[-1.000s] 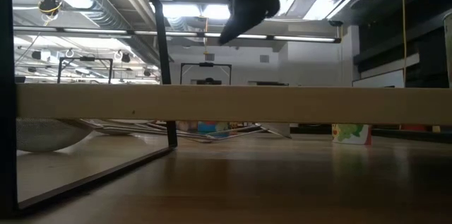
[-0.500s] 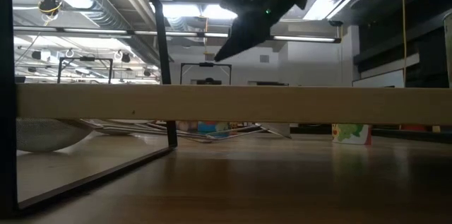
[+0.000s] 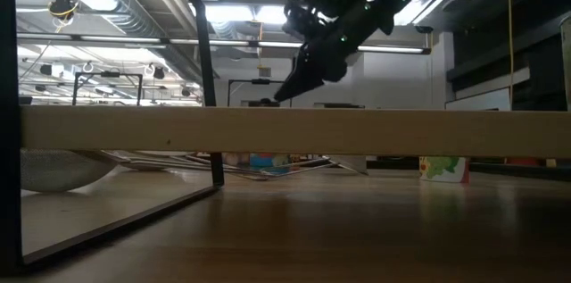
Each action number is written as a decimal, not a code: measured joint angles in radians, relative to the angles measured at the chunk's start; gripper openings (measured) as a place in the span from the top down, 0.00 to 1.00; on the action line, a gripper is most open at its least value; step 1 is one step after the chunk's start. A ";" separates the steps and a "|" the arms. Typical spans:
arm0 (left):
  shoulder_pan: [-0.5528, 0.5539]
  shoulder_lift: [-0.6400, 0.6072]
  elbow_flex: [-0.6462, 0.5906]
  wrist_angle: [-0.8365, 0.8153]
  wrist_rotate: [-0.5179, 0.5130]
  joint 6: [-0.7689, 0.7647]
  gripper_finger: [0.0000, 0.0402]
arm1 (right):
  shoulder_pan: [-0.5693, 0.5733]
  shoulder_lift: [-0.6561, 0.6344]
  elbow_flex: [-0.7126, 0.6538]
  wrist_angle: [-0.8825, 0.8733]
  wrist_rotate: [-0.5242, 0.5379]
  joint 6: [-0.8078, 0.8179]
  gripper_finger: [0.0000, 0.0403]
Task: Pick and place cans onto a shelf
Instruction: Put the canned tomatoes on the shelf
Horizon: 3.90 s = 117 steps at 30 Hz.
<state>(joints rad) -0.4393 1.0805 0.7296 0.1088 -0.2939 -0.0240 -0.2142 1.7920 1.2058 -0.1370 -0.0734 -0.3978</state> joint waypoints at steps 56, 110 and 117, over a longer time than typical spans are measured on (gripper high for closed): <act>-0.031 -0.346 -0.359 0.152 -0.008 0.079 0.83 | 0.061 0.093 0.338 -0.433 0.003 0.004 1.00; -0.031 -0.368 -0.560 0.424 -0.008 0.054 0.83 | 0.991 -0.349 -0.163 -0.456 0.534 0.871 0.99; -0.031 -0.368 -0.560 0.424 -0.008 0.054 0.83 | 0.992 -0.349 -0.163 -0.457 0.495 0.860 0.99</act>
<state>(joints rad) -0.4698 0.7128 0.1692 0.5325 -0.3019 0.0296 0.7776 1.4429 1.0424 -0.5936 0.4219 0.4622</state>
